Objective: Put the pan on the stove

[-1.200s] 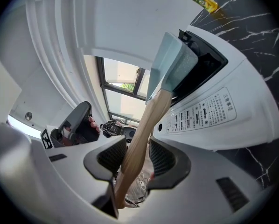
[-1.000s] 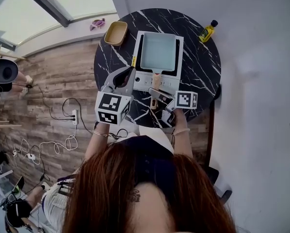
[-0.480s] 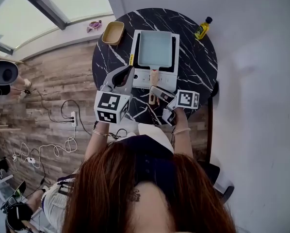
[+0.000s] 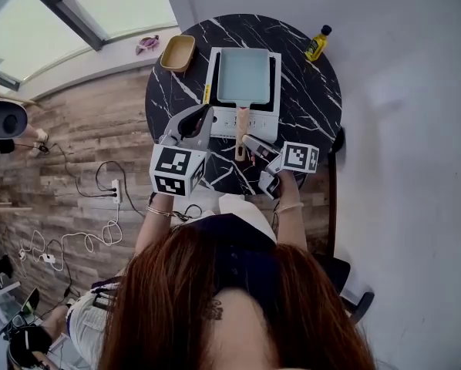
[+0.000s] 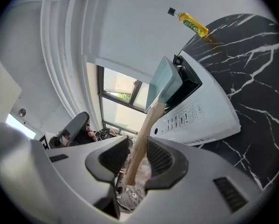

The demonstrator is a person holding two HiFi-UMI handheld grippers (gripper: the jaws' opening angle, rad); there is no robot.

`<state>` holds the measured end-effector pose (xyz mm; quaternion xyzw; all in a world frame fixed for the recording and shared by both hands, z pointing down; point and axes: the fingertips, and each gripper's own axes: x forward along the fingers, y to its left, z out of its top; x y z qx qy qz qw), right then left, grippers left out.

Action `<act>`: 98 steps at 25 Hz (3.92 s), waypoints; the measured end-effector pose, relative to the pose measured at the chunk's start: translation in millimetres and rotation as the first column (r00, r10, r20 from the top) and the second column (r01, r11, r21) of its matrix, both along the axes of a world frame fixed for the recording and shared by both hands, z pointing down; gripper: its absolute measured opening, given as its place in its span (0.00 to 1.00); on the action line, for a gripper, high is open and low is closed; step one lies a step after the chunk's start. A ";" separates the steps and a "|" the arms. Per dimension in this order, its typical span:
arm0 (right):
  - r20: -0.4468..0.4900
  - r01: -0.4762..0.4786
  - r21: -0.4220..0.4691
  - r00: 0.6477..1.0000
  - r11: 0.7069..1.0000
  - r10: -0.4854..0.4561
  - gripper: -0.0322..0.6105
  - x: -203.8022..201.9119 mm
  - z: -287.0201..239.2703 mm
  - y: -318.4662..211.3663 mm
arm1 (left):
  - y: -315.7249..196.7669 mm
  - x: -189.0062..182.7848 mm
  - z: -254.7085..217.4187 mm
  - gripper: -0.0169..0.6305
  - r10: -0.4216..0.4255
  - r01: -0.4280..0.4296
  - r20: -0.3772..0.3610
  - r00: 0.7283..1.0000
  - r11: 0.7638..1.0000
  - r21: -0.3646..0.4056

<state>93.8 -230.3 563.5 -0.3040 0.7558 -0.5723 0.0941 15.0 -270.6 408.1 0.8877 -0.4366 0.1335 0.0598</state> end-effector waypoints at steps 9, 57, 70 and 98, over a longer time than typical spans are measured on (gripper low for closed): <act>-0.056 -0.031 0.053 0.998 0.998 0.034 0.20 7.8 -14.6 5.6 | 11.8 -1.0 -4.1 0.05 0.004 -0.004 -0.010 1.000 1.000 0.010; -0.378 -0.084 0.533 0.867 0.842 0.326 0.06 -13.7 -128.2 74.0 | 94.4 -32.8 -38.3 0.05 0.072 -0.063 -0.088 0.994 0.993 0.095; -0.406 -0.068 0.583 0.839 0.810 0.362 0.06 -31.2 -142.2 98.1 | 119.6 -47.7 -44.8 0.05 0.091 -0.080 -0.094 0.991 0.990 0.116; -0.441 -0.056 0.683 0.763 0.728 0.473 0.06 -58.5 -180.9 157.7 | 175.5 -71.6 -57.2 0.04 0.135 -0.118 -0.096 0.986 0.978 0.169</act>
